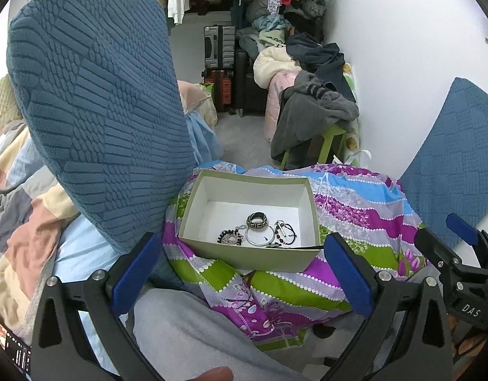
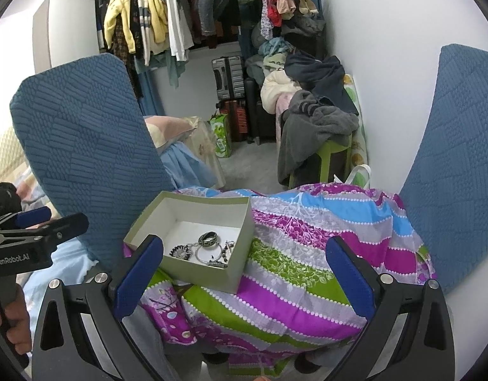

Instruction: Organize jewelry

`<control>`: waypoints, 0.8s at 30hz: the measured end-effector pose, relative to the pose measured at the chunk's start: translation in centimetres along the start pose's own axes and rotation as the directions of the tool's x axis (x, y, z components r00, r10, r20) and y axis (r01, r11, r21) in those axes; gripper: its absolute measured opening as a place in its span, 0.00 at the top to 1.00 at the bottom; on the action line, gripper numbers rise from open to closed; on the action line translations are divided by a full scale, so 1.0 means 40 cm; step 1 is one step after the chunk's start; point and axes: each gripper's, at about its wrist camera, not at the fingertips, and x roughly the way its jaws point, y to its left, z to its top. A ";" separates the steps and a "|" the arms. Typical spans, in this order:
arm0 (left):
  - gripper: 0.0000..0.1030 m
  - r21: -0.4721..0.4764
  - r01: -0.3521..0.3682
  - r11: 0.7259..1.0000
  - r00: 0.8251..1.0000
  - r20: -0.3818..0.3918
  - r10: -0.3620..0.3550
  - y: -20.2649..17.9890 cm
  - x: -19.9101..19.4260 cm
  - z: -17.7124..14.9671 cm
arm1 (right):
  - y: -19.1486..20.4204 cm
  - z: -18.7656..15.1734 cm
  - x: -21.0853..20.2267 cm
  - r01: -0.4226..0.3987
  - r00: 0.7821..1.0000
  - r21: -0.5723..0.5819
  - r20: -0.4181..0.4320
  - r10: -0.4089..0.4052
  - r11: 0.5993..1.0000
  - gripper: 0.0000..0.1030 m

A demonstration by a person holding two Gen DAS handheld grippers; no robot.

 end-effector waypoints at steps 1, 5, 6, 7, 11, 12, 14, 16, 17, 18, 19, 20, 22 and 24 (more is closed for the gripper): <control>0.01 0.002 0.000 1.000 1.000 -0.001 0.000 -0.001 0.000 0.000 | 0.001 -0.001 0.002 0.001 1.000 0.002 0.000 -0.001 1.000 0.00; 0.01 0.005 0.006 1.000 1.000 -0.003 -0.006 0.000 -0.001 -0.002 | 0.002 -0.005 0.010 0.007 1.000 0.003 -0.005 -0.007 1.000 0.00; 0.01 0.005 0.007 1.000 1.000 -0.004 -0.007 0.001 0.000 -0.001 | 0.002 -0.005 0.011 0.009 1.000 0.003 -0.006 -0.009 1.000 0.00; 0.01 0.005 0.005 1.000 1.000 -0.005 -0.005 0.000 0.000 -0.001 | 0.002 -0.005 0.011 0.009 1.000 0.005 -0.006 -0.009 1.000 0.00; 0.01 0.005 0.010 1.000 1.000 -0.004 -0.010 -0.001 0.000 -0.002 | 0.001 -0.006 0.011 0.016 1.000 -0.002 -0.006 -0.016 1.000 0.00; 0.01 0.007 0.008 1.000 1.000 -0.004 -0.008 -0.002 0.000 -0.002 | -0.001 -0.007 0.010 0.016 1.000 -0.002 -0.006 -0.016 1.000 0.00; 0.01 0.005 0.010 1.000 1.000 -0.002 -0.010 -0.001 0.000 -0.002 | 0.000 -0.007 0.010 0.014 1.000 0.000 -0.005 -0.014 1.000 0.00; 0.01 0.002 0.010 1.000 1.000 -0.003 -0.010 0.000 0.001 -0.002 | -0.001 -0.007 0.010 0.016 1.000 -0.001 -0.006 -0.016 1.000 0.00; 0.01 0.002 0.010 1.000 1.000 -0.002 -0.010 0.000 0.000 -0.002 | -0.001 -0.007 0.010 0.013 1.000 -0.002 -0.007 -0.013 1.000 0.00; 0.01 0.001 0.011 1.000 1.000 0.000 -0.011 0.000 -0.001 -0.002 | -0.002 -0.008 0.010 0.012 1.000 -0.001 -0.007 -0.012 1.000 0.00; 0.01 0.001 0.011 1.000 1.000 0.001 -0.011 0.000 -0.001 -0.004 | -0.001 -0.009 0.009 0.014 1.000 0.000 -0.007 -0.014 1.000 0.00; 0.01 0.002 0.009 1.000 1.000 0.000 -0.009 -0.001 -0.001 -0.004 | -0.001 -0.008 0.010 0.013 1.000 -0.001 -0.007 -0.013 1.000 0.00; 0.01 0.004 0.006 1.000 1.000 -0.001 -0.006 0.000 -0.003 -0.004 | -0.001 -0.009 0.009 0.013 1.000 -0.001 -0.007 -0.013 1.000 0.00; 0.01 0.004 0.012 1.000 1.000 0.001 -0.012 0.001 -0.003 -0.003 | -0.001 -0.009 0.009 0.014 1.000 -0.003 -0.006 -0.014 1.000 0.00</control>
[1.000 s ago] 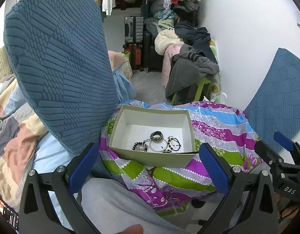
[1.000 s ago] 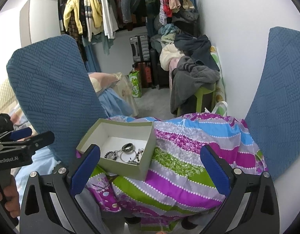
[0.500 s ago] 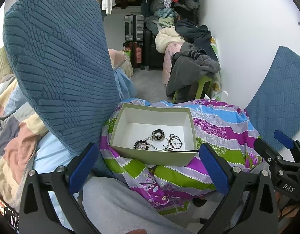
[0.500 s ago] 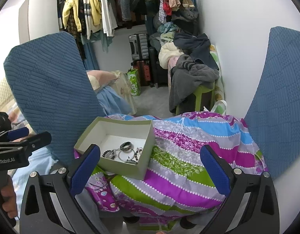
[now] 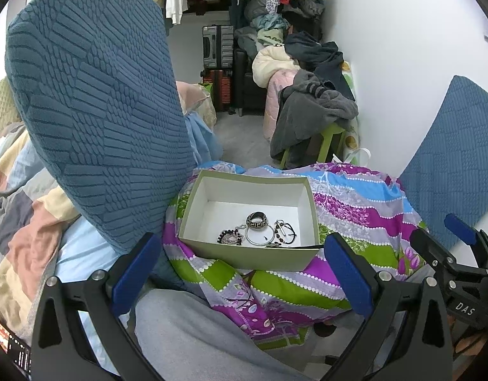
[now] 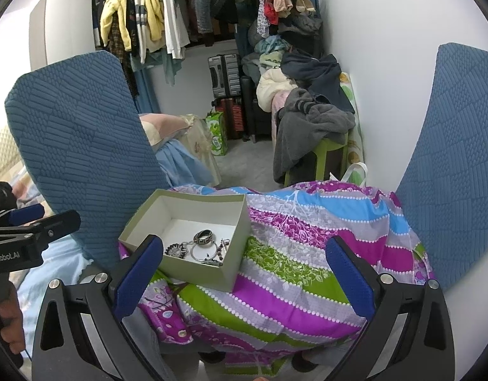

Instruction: Organize jewelry

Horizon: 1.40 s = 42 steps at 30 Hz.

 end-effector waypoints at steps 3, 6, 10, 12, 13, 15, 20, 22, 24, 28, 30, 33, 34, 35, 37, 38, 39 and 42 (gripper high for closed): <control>0.01 0.007 0.005 1.000 1.000 -0.001 -0.005 0.002 0.000 0.004 | -0.002 -0.004 -0.001 0.003 1.000 0.001 0.001 -0.003 1.000 0.00; 0.01 0.014 -0.002 1.000 1.000 0.002 0.002 0.006 0.000 0.012 | -0.005 -0.005 -0.001 0.010 1.000 0.003 0.003 -0.010 1.000 0.00; 0.01 0.008 0.002 1.000 1.000 0.003 -0.002 0.011 -0.004 0.015 | -0.011 -0.003 -0.004 0.017 1.000 0.008 0.004 -0.017 1.000 0.00; 0.01 0.010 0.002 1.000 1.000 0.004 -0.002 0.011 -0.004 0.015 | -0.008 0.000 -0.004 0.020 1.000 0.003 0.005 -0.020 1.000 0.00; 0.01 0.010 0.002 1.000 1.000 0.004 -0.002 0.012 -0.004 0.015 | -0.006 0.001 -0.004 0.022 1.000 0.000 0.005 -0.022 1.000 0.00; 0.01 0.010 0.005 1.000 1.000 0.003 -0.005 0.011 -0.004 0.014 | -0.006 0.001 -0.004 0.021 1.000 0.001 0.004 -0.021 1.000 0.00; 0.01 0.014 0.003 1.000 1.000 0.001 -0.003 0.006 -0.007 0.015 | -0.004 0.003 -0.003 0.027 1.000 -0.003 0.003 -0.027 1.000 0.00; 0.01 0.013 0.003 1.000 1.000 -0.001 -0.003 0.006 -0.006 0.015 | -0.006 0.002 -0.005 0.029 1.000 -0.001 0.006 -0.029 1.000 0.00; 0.01 0.012 -0.003 1.000 1.000 -0.006 0.003 0.006 -0.006 0.015 | -0.006 -0.003 -0.005 0.021 1.000 -0.001 0.001 -0.021 1.000 0.00; 0.01 0.020 0.003 1.000 1.000 -0.007 -0.003 0.001 -0.012 0.014 | -0.011 -0.008 -0.006 0.026 1.000 0.007 -0.003 -0.026 1.000 0.00; 0.01 0.019 0.002 1.000 1.000 -0.007 -0.002 0.001 -0.013 0.015 | -0.011 -0.008 -0.008 0.026 1.000 0.005 -0.002 -0.026 1.000 0.00; 0.01 0.019 0.002 1.000 1.000 -0.009 -0.001 0.000 -0.014 0.014 | -0.010 -0.006 -0.009 0.023 1.000 0.003 -0.001 -0.023 1.000 0.00; 0.01 0.018 0.000 1.000 1.000 -0.010 0.000 -0.001 -0.012 0.014 | -0.009 -0.005 -0.010 0.023 1.000 0.003 0.000 -0.023 1.000 0.00; 0.01 0.016 0.000 1.000 1.000 -0.011 0.000 -0.001 -0.013 0.015 | -0.010 -0.005 -0.011 0.024 1.000 0.003 0.002 -0.024 1.000 0.00; 0.01 0.014 -0.001 1.000 1.000 -0.007 0.001 -0.001 -0.014 0.015 | -0.010 -0.006 -0.010 0.022 1.000 0.006 -0.003 -0.022 1.000 0.00; 0.01 0.015 -0.002 1.000 1.000 -0.007 0.002 0.000 -0.013 0.015 | -0.011 -0.006 -0.011 0.020 1.000 0.009 -0.003 -0.020 1.000 0.00; 0.01 0.017 -0.002 1.000 1.000 -0.007 0.002 0.000 -0.013 0.015 | -0.012 -0.005 -0.014 0.019 1.000 0.010 -0.002 -0.019 1.000 0.00; 0.01 0.025 -0.003 1.000 1.000 -0.008 0.003 -0.001 -0.014 0.013 | -0.014 -0.002 -0.018 0.022 1.000 0.012 -0.001 -0.022 1.000 0.00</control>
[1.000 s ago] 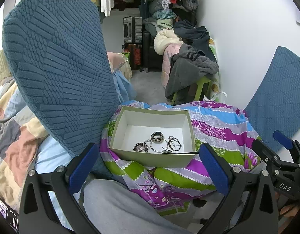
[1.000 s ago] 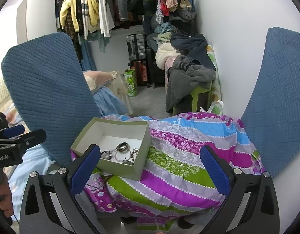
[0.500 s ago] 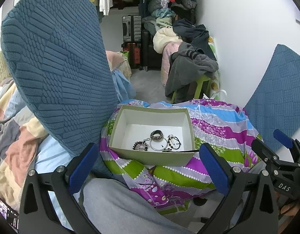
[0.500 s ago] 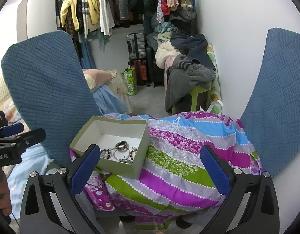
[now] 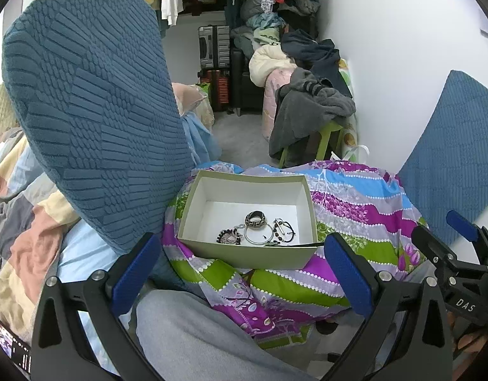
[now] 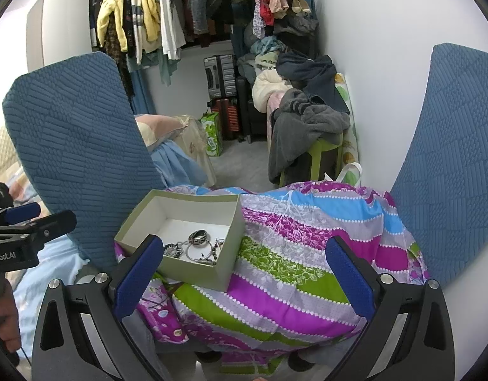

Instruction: Organize jewelry

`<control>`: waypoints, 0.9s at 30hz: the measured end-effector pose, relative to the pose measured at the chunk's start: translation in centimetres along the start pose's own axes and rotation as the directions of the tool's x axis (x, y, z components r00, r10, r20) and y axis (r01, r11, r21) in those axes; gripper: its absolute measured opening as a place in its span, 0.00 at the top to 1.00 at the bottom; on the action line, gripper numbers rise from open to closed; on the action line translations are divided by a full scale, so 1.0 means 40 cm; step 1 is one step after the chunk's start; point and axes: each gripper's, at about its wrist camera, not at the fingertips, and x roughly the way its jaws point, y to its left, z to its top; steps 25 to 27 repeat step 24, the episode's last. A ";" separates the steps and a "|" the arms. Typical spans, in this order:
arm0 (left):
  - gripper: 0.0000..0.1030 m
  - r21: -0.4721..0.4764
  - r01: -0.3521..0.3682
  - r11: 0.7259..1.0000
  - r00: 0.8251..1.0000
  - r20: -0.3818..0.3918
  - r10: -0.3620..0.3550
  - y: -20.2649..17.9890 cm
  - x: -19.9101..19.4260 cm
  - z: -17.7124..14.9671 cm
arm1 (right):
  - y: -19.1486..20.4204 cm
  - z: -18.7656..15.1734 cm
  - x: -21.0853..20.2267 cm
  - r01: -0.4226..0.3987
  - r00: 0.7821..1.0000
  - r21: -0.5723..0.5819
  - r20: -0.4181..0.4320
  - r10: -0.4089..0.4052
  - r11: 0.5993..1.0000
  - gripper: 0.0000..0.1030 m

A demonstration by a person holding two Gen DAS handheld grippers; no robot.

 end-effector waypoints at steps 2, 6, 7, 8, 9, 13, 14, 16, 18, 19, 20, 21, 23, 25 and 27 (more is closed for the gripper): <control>0.01 0.004 -0.001 1.000 1.000 -0.004 0.001 0.001 0.002 -0.001 | -0.001 0.000 -0.001 0.001 1.000 -0.002 -0.003 -0.001 1.000 0.00; 0.01 0.007 0.004 1.000 1.000 -0.008 -0.003 0.000 0.006 -0.001 | -0.009 0.001 -0.003 0.004 1.000 0.005 -0.005 -0.004 1.000 0.00; 0.01 0.009 0.002 1.000 1.000 -0.009 -0.002 -0.001 0.006 -0.001 | -0.009 0.001 -0.002 0.004 1.000 0.006 -0.005 -0.004 1.000 0.00; 0.01 0.012 0.001 1.000 1.000 -0.008 -0.001 -0.003 0.006 -0.001 | -0.009 0.001 -0.002 0.005 1.000 0.004 -0.005 -0.005 1.000 0.00; 0.01 0.012 -0.001 1.000 1.000 -0.008 0.001 -0.003 0.006 -0.001 | -0.011 0.002 -0.003 0.007 1.000 0.004 -0.003 -0.007 1.000 0.00; 0.01 0.011 0.000 1.000 1.000 -0.007 0.000 -0.004 0.007 0.000 | -0.012 0.000 -0.004 0.006 1.000 0.004 -0.001 -0.006 1.000 0.00; 0.01 0.011 0.000 1.000 1.000 -0.008 0.000 -0.003 0.008 0.000 | -0.013 0.000 -0.005 0.005 1.000 0.001 -0.001 -0.005 1.000 0.00; 0.01 0.010 0.000 1.000 1.000 -0.011 0.000 -0.003 0.007 0.000 | -0.012 0.000 -0.005 0.004 1.000 0.001 -0.002 -0.004 1.000 0.00; 0.01 0.001 0.006 1.000 1.000 -0.010 -0.005 -0.001 0.006 -0.001 | -0.007 0.000 -0.006 0.002 1.000 -0.002 0.000 -0.002 1.000 0.00; 0.01 -0.004 0.007 1.000 1.000 -0.012 -0.007 0.000 0.006 -0.001 | -0.005 0.000 -0.005 0.004 1.000 -0.005 0.001 -0.004 1.000 0.00; 0.01 -0.003 0.009 1.000 1.000 -0.014 -0.009 0.001 0.006 -0.001 | -0.004 0.000 -0.005 0.004 1.000 -0.004 -0.001 -0.004 1.000 0.00; 0.01 -0.012 0.015 1.000 1.000 -0.014 -0.015 0.002 0.003 -0.001 | -0.004 -0.001 -0.005 0.001 1.000 -0.002 -0.002 -0.001 1.000 0.00; 0.01 -0.015 0.019 1.000 1.000 -0.010 -0.020 0.003 0.001 -0.002 | -0.004 0.000 -0.007 -0.002 1.000 0.005 -0.002 0.002 1.000 0.00; 0.01 -0.013 0.020 1.000 1.000 -0.009 -0.020 0.001 -0.001 -0.002 | -0.004 0.000 -0.006 -0.004 1.000 0.009 -0.002 0.004 1.000 0.00; 0.01 -0.013 0.020 1.000 1.000 -0.009 -0.020 0.001 -0.001 -0.002 | -0.004 0.000 -0.006 -0.004 1.000 0.009 -0.002 0.004 1.000 0.00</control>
